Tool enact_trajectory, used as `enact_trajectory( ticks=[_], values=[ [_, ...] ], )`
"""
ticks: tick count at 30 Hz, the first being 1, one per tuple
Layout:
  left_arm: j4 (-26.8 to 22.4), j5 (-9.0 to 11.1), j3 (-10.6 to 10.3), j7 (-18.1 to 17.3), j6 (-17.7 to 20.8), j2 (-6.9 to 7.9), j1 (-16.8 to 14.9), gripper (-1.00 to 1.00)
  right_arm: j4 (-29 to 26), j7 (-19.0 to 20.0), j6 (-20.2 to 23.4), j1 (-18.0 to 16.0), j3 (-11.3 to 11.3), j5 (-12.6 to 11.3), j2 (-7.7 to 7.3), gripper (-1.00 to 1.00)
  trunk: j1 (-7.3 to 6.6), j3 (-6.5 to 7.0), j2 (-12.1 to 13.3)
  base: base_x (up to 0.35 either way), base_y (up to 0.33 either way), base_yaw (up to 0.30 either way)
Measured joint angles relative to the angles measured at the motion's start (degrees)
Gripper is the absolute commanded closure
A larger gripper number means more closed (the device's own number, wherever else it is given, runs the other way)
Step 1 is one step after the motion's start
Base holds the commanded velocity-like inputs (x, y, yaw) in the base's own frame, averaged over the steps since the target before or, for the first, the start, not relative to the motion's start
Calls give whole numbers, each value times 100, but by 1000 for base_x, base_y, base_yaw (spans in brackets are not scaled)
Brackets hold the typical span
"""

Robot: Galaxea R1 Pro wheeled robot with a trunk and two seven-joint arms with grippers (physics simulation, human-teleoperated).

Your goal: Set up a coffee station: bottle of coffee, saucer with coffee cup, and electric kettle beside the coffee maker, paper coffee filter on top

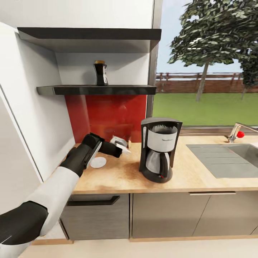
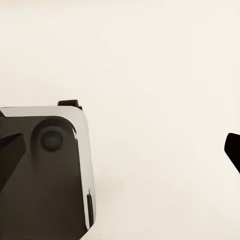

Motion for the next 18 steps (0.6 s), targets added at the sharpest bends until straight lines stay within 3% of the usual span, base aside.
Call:
enact_trajectory(
  ticks=[1,5,11,12,14,18],
  values=[
    [6,-5,-16,-273,54,-15,-262,100,3,2,0,0,0,0,2,-100,1,1,2,0,0,0],
    [62,-19,-107,-655,172,-34,-819,100,8,3,0,0,3,1,5,-100,0,-1,0,0,0,0],
    [256,-9,-914,-1244,255,-52,-1662,100,23,18,-7,0,9,7,19,-100,0,0,0,0,0,0],
    [313,-12,-968,-1311,255,-54,-1757,100,25,18,-8,0,10,7,26,-100,0,-1,0,0,0,0],
    [698,-17,-1116,-1605,251,-96,-2287,100,30,20,-8,0,11,9,67,-100,0,1,-1,0,0,0],
    [1007,-18,-1218,-1923,247,-141,-2850,100,32,21,-9,0,10,15,88,-100,0,0,0,0,0,0]
  ],
)
